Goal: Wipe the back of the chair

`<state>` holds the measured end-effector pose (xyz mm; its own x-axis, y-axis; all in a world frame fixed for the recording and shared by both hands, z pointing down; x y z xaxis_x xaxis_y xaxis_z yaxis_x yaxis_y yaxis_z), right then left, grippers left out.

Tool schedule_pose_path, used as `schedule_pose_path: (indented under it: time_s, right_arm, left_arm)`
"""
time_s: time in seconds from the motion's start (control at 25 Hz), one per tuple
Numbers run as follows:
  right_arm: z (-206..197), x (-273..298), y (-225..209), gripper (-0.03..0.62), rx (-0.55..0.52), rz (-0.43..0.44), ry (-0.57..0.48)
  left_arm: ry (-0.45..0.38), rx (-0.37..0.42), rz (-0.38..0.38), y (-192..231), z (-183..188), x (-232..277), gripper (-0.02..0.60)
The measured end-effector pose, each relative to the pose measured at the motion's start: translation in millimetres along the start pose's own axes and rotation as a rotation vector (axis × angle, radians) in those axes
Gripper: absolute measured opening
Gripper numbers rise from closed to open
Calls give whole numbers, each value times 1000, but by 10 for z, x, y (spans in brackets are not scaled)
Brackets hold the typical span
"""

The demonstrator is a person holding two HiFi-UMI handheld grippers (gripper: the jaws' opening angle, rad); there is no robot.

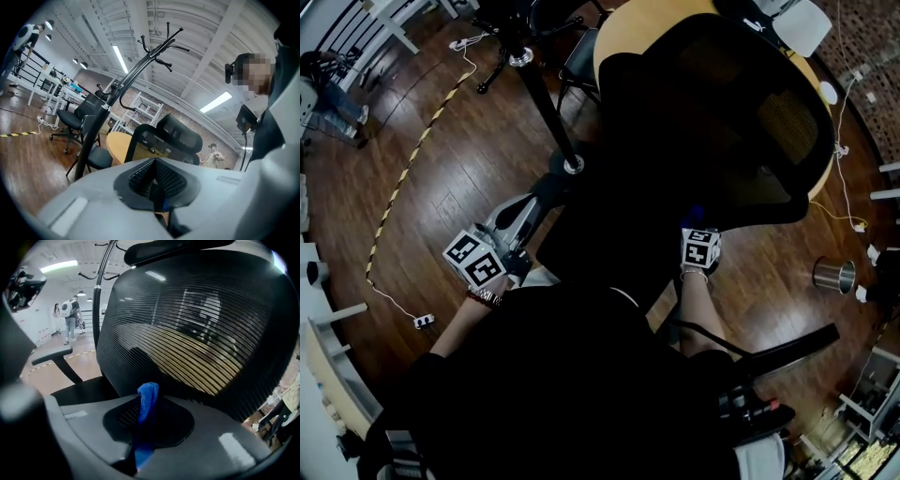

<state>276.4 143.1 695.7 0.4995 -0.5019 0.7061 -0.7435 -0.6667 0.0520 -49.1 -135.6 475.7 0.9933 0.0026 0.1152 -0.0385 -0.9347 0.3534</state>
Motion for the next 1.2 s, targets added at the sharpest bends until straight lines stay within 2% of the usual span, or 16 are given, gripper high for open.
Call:
schedule_pose_path:
  time_s: [0.12, 0.24, 0.36, 0.68, 0.92, 1.08, 1.2]
  right_arm:
    - [85, 92, 210, 38, 10, -8, -9]
    - [228, 290, 618, 38, -78, 86, -14]
    - [419, 466, 1053, 38, -144, 144, -19]
    - [813, 909, 2068, 38, -194, 229, -39]
    - [1022, 1113, 2446, 38, -175, 239, -26]
    - [983, 1169, 2629, 38, -93, 217, -25]
    - [1070, 1101, 2730, 38, -49, 279, -57]
  left_arm:
    - [-27, 0, -5, 120, 96, -47, 6]
    - [-22, 10, 9, 345, 164, -146, 6]
    - [-15, 6, 36, 576, 201, -282, 6]
    - [-6, -22, 87, 1177, 254, -559, 6]
    - [-13, -42, 118, 1423, 297, -690, 6]
    - [-27, -36, 128, 1535, 329, -842, 6]
    - [-20, -22, 106, 1481, 345, -894, 6]
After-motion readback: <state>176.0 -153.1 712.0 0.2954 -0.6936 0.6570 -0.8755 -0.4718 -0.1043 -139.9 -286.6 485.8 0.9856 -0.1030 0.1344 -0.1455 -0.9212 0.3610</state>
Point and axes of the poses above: the fingertips, and each gripper's own axes: x forward along the fingers, y to its left, z out of its top, the point moved 5 cm from there along -x, backward along the fingers, and after that the axes turned 12 degrees about x, right-handed, at the moved point
